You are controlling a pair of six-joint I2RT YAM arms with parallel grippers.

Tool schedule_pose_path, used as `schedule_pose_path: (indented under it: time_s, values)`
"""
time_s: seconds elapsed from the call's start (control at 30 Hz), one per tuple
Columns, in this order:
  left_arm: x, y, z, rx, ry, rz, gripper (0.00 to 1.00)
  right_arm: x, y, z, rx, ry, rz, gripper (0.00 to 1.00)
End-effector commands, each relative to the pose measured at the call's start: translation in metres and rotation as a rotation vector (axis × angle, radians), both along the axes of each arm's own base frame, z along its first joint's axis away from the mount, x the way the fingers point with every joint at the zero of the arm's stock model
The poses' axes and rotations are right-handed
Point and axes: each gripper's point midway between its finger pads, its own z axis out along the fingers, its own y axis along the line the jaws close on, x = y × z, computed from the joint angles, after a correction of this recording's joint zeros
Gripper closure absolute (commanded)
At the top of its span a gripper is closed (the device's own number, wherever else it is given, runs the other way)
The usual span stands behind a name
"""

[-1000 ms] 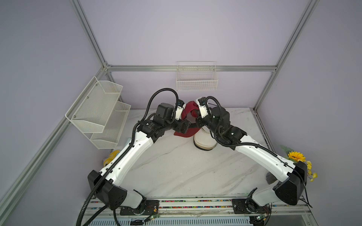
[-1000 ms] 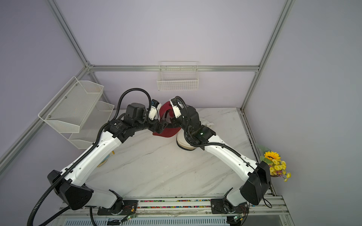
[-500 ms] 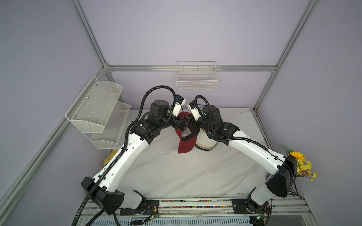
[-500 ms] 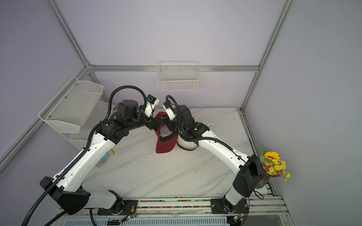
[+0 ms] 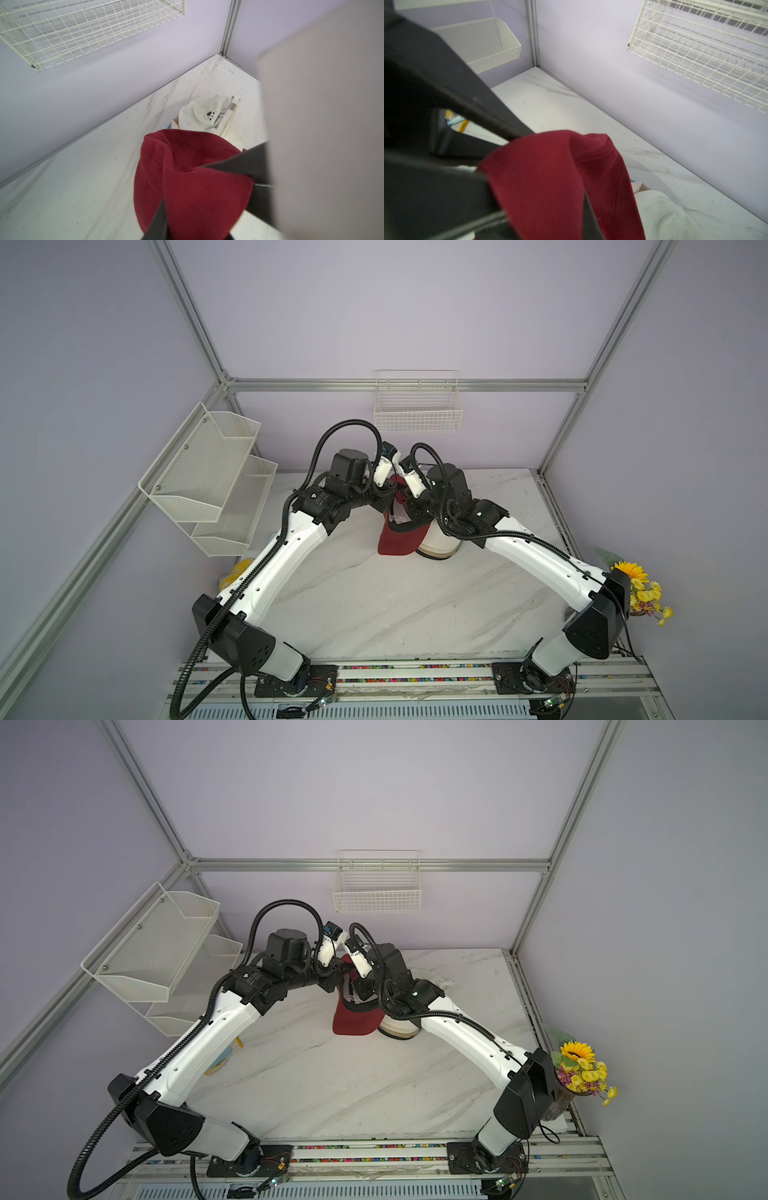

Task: Open the adjustable buckle of the baseball cap
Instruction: Pick up the baseball cap.

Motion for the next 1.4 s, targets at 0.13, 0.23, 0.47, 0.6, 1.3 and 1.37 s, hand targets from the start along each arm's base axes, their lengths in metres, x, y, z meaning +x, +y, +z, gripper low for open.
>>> schedule_pose_path:
  time_s: [0.13, 0.23, 0.47, 0.6, 1.3, 1.37]
  values:
    - [-0.006, -0.015, 0.018, -0.020, -0.045, -0.088, 1.00, -0.014, 0.002, 0.033, 0.035, -0.066, 0.041, 0.91]
    - [-0.004, -0.013, 0.020, -0.021, -0.049, -0.078, 1.00, -0.015, -0.002, 0.033, 0.031, -0.066, 0.026, 0.65]
    - [0.004, -0.007, 0.027, -0.015, -0.069, -0.022, 1.00, -0.032, -0.034, 0.034, 0.043, -0.087, -0.039, 0.25]
    - [0.007, -0.008, 0.032, -0.033, -0.067, -0.015, 1.00, -0.042, -0.054, 0.030, 0.026, -0.104, -0.081, 0.24]
    - [0.014, -0.001, 0.056, -0.076, -0.075, 0.068, 1.00, -0.054, -0.084, -0.023, 0.046, -0.066, -0.181, 0.23]
    - [0.012, 0.000, 0.060, -0.086, -0.079, 0.067, 1.00, -0.048, -0.082, -0.027, 0.046, -0.084, -0.191, 0.23]
